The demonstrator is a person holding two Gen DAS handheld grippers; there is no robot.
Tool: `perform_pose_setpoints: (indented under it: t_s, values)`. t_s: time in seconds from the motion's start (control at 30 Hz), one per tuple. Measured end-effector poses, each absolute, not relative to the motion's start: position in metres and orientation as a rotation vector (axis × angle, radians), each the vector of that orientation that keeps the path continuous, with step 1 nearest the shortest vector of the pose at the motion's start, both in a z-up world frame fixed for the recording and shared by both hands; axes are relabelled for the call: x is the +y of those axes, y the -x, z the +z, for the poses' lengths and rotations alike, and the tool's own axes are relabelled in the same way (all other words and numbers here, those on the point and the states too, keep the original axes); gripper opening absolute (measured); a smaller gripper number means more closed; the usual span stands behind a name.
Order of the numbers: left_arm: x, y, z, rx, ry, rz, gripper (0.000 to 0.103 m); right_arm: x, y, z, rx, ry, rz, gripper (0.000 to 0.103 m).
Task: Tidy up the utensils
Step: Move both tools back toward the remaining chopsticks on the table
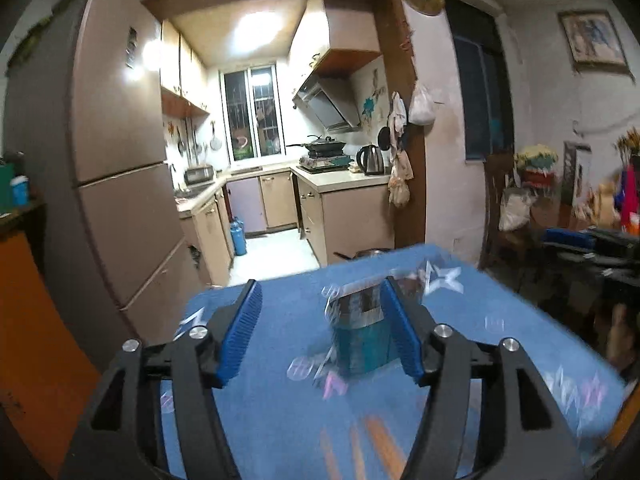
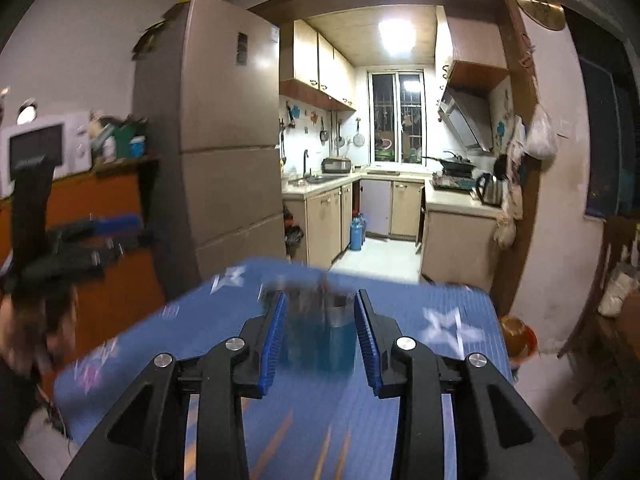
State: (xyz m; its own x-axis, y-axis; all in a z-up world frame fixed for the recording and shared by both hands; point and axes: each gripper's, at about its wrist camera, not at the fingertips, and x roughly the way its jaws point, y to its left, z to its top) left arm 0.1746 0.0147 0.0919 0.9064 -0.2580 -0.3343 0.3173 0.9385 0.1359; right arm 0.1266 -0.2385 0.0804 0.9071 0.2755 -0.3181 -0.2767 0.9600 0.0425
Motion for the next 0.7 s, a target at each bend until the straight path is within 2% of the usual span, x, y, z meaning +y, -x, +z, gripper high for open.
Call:
perform_pose_setpoints:
  t_s: [0.1,0.17,0.3,0.4,0.7]
  values:
    - [0.042,-0.134,0.049,0.377,-0.202,-0.278,0.059,-0.249,-0.068,0.017,0.414,-0.047,0.260,0.036]
    - [0.059,-0.115,0.008,0.456,-0.189,-0.249,0.059,-0.247,-0.040,-0.022,0.465,-0.072,0.231,0.027]
    - [0.072,-0.092,-0.058,0.591,-0.128,-0.266,0.056,-0.219,-0.004,-0.077,0.525,-0.129,0.241,0.023]
    - [0.070,-0.079,-0.088,0.642,-0.107,-0.314,0.050,-0.183,0.006,-0.084,0.512,-0.094,0.297,0.023]
    - [0.062,-0.072,-0.111,0.675,-0.136,-0.340,0.048,-0.141,-0.018,-0.117,0.642,-0.022,0.297,0.023]
